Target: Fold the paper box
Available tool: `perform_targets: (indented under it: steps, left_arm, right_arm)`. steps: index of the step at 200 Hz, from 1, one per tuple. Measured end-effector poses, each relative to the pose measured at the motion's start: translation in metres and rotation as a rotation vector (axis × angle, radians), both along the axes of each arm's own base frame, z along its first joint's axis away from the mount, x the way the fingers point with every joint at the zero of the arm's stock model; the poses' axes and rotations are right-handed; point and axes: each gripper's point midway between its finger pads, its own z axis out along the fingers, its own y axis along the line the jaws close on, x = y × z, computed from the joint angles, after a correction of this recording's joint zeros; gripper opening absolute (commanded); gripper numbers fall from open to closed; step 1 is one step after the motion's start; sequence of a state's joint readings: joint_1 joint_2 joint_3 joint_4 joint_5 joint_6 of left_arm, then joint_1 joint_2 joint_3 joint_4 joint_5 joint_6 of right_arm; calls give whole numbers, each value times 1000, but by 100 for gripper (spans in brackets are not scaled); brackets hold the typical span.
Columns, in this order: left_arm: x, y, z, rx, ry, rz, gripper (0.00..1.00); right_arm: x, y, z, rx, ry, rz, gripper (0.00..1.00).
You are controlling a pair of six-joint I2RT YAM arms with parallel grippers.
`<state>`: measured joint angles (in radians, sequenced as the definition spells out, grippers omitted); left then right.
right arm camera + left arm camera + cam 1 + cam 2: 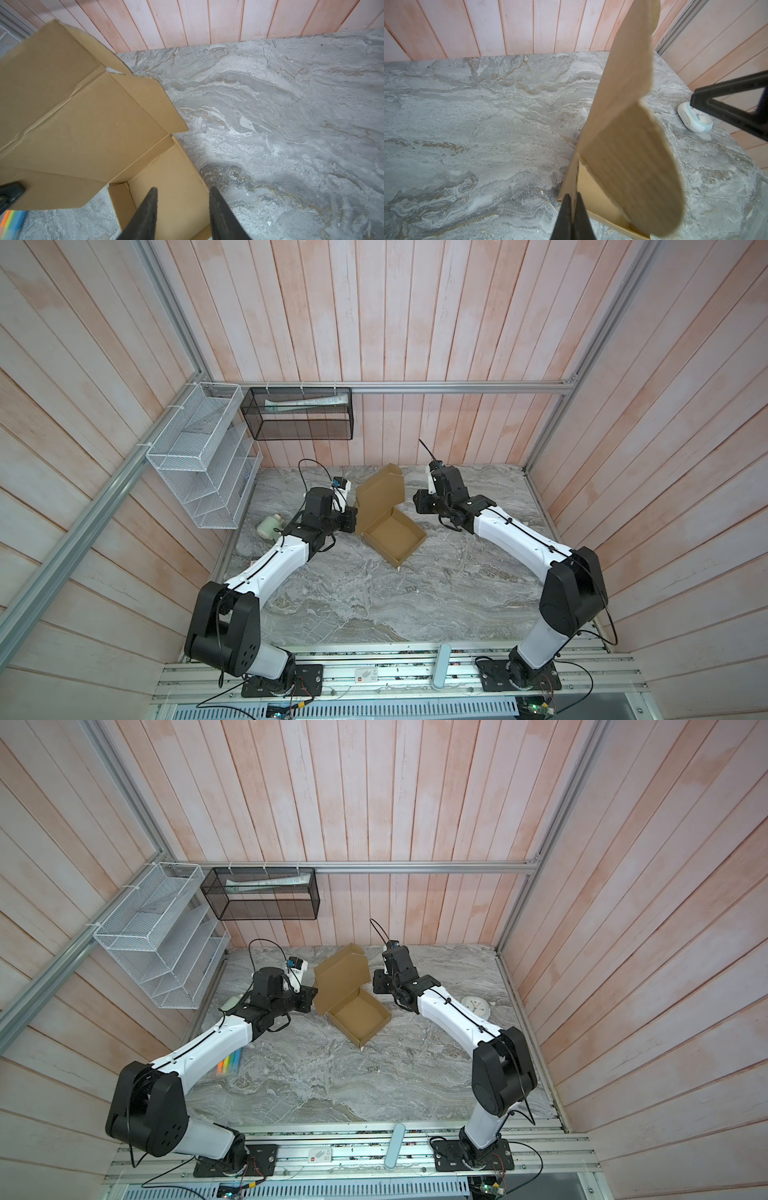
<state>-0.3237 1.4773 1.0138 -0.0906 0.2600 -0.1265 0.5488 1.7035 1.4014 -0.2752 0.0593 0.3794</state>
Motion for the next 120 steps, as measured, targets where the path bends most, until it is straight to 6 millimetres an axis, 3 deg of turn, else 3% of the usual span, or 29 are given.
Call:
perform_targets:
  steps: [41,88,120]
  left_arm:
    - [-4,-8,7,15,-37,-88,4]
    - [-9,-18,13,10,-61,-169,4]
    - [-12,-22,13,6,-65,-199,4]
  right_arm:
    - [5,-2,4,-35,-42,84,54]
    - [15,4,17,-64,-96,182,56]
    - [19,6,15,-75,-100,218,56]
